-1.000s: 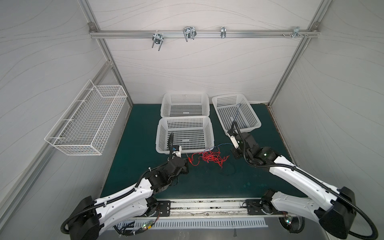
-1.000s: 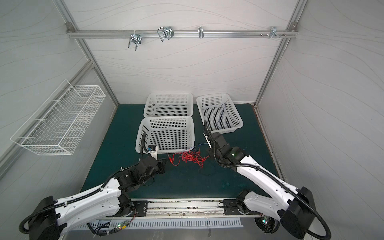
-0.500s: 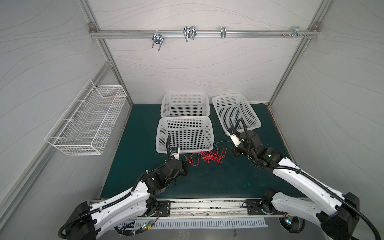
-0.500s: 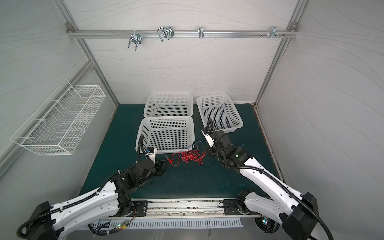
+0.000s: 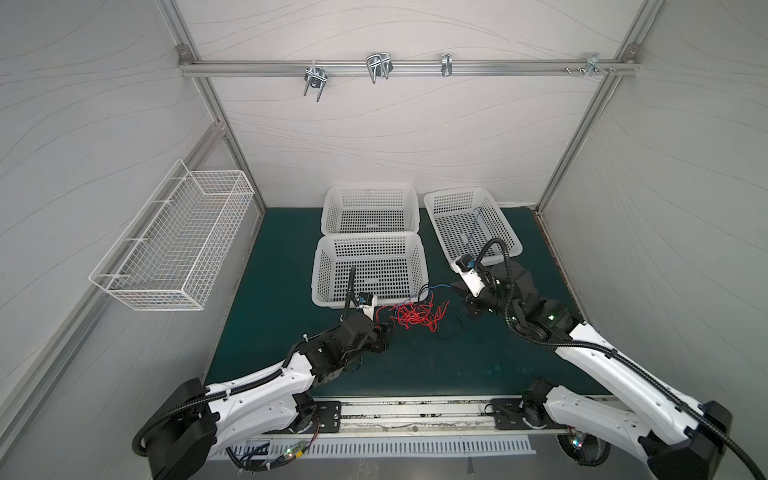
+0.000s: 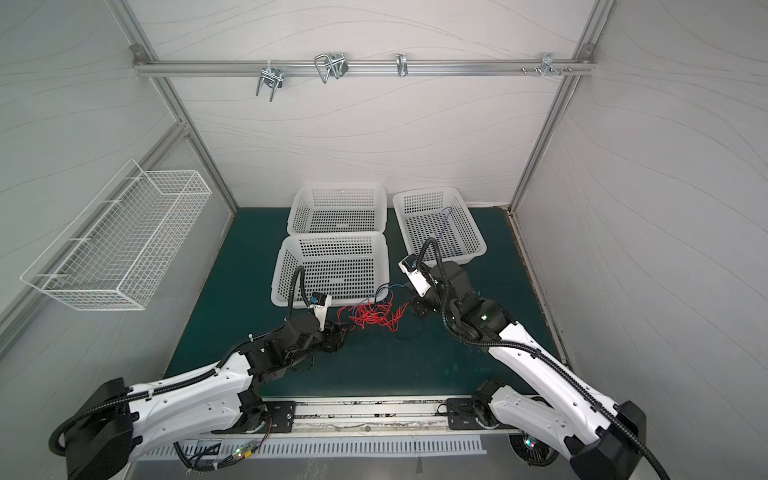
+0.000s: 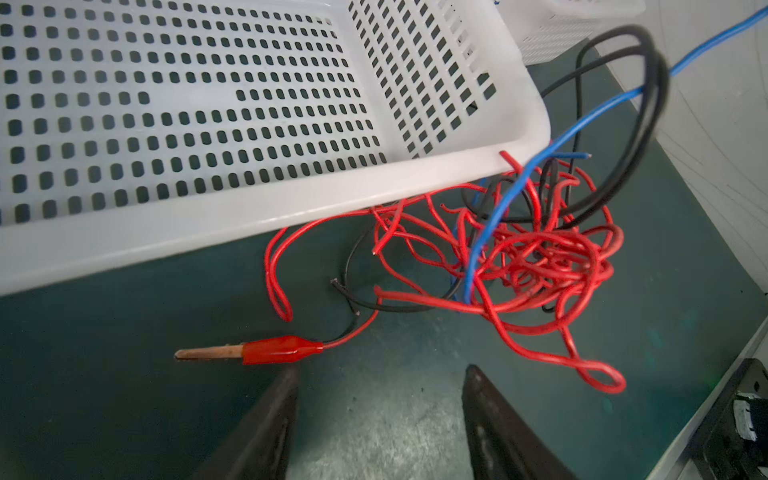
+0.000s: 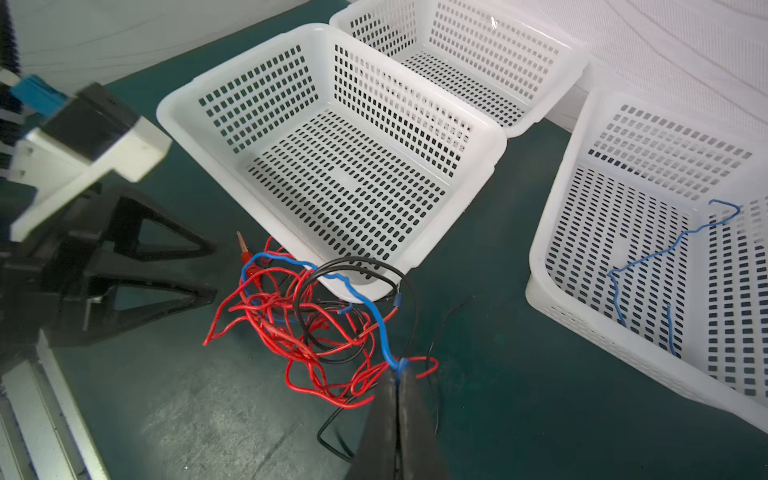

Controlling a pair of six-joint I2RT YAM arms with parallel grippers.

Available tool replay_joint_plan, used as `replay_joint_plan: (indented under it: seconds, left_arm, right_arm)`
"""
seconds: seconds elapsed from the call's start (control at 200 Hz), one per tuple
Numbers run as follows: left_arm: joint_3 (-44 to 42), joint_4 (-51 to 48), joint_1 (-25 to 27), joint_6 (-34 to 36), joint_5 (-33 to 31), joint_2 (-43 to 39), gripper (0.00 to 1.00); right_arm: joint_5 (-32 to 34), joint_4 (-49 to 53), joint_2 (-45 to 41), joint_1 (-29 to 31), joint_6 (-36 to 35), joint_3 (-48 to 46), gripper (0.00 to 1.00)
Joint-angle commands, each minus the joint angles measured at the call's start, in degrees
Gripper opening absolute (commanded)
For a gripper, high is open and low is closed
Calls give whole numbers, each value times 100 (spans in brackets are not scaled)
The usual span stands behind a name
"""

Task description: Untangle the cables

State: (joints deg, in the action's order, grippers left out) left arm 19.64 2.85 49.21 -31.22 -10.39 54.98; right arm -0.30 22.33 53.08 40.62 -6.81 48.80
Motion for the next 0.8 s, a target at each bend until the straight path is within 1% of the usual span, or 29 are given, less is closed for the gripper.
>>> replay_joint_plan:
  seconds: [0.0, 0.15, 0.27, 0.465, 0.57, 0.795]
  left_arm:
    - [93, 624, -17, 194, -97, 48, 64]
    - [-142, 1038, -15, 411, -320, -79, 64]
    - [-150, 999, -17, 555, -340, -214, 64]
    - [-89, 886, -17, 776, -46, -491, 64]
    - [-109, 920, -12, 951, 136, -565, 65]
    - [-84, 504, -17, 1053, 385, -687, 70]
  right_arm:
    - [-528, -133, -236, -137, 150, 243, 0]
    - [-899, -6, -381, -282, 223, 288, 0]
    - [-1046, 117, -413, -310, 230, 349, 0]
    - [-1237, 99, -351, -319, 323, 386, 0]
    - [-1298, 54, -320, -320, 414, 449, 0]
    - [-1239, 181, -302, -424, 578, 733, 0]
